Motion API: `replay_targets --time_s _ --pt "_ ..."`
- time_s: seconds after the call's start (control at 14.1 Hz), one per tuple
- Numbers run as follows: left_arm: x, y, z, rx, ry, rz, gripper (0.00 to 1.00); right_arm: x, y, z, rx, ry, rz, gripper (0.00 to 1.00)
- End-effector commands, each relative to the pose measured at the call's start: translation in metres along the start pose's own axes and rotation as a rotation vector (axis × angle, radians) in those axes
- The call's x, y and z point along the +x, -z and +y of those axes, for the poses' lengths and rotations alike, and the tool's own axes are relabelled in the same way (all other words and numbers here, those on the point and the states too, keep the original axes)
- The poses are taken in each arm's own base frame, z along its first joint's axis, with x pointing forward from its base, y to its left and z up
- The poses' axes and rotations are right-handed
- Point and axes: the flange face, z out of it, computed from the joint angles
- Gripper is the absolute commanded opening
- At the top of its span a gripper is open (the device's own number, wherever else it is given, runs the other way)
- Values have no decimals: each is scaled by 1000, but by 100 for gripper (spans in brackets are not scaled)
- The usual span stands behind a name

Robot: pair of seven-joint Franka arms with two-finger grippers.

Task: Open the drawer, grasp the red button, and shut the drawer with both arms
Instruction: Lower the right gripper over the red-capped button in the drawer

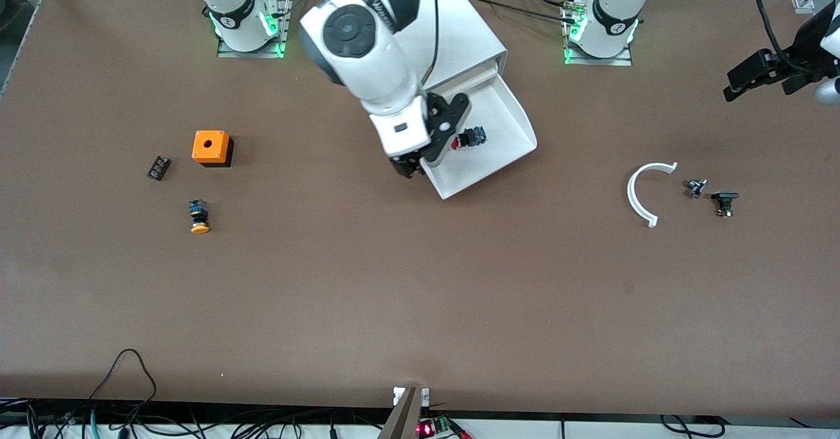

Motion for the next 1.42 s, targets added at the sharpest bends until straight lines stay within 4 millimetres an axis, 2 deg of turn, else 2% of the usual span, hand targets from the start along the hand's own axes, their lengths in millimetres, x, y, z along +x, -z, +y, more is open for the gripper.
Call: replay_targets --time_s 0.0,0.21,0.43,0.57,0.64,1.0,1.14,1.35 --pt "-3 2 -1 23 -5 20 100 15 -37 -6 4 238 -11 100" --pt "-3 0 -1 24 -5 17 100 22 -64 -36 8 316 -47 100" --pt "-3 0 0 24 -7 17 100 18 -84 -39 -19 379 -106 100" --pt "-3 0 0 24 -7 17 100 17 -89 -44 -37 408 -131 100" --pt "-3 0 0 24 -8 17 100 20 -91 -53 -56 444 -147 100" --pt "-2 -1 0 24 -7 15 100 19 -98 -58 -53 486 -166 100" --pt "-2 -1 0 24 -7 15 100 20 -102 -72 -40 503 -183 100" --pt "-2 -1 0 24 -7 15 100 17 -106 -74 -28 503 -199 100"
